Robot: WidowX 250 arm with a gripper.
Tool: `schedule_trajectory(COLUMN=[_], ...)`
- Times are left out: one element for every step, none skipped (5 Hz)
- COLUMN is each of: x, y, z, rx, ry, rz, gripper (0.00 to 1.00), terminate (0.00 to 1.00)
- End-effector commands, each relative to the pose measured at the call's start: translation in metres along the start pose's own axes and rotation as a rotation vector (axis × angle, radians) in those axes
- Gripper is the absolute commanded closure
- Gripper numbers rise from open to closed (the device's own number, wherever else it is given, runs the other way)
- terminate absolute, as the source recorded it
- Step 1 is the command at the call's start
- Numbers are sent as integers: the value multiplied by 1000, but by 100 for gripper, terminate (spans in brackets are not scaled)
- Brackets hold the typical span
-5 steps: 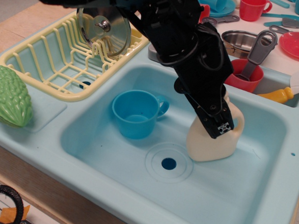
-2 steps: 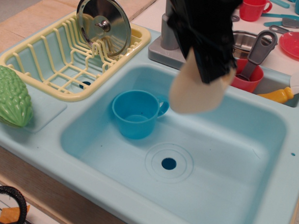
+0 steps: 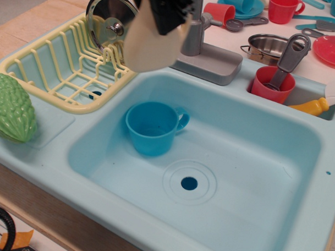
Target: Put detergent from sink into drying rack
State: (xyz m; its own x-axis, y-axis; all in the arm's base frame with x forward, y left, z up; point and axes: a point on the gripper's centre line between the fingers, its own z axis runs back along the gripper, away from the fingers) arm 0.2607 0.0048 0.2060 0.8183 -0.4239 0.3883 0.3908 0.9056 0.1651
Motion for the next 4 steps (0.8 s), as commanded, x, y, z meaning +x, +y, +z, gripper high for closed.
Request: schedule_trajectory(x=[-15, -15, -15, -15], y=[45, 45, 45, 45], z=[6, 6, 6, 6], rx=[54, 54, 54, 54], ry=[-1, -1, -1, -1], rz=[56, 56, 56, 56], gripper=[100, 0, 0, 0], terminate=[0, 0, 0, 100])
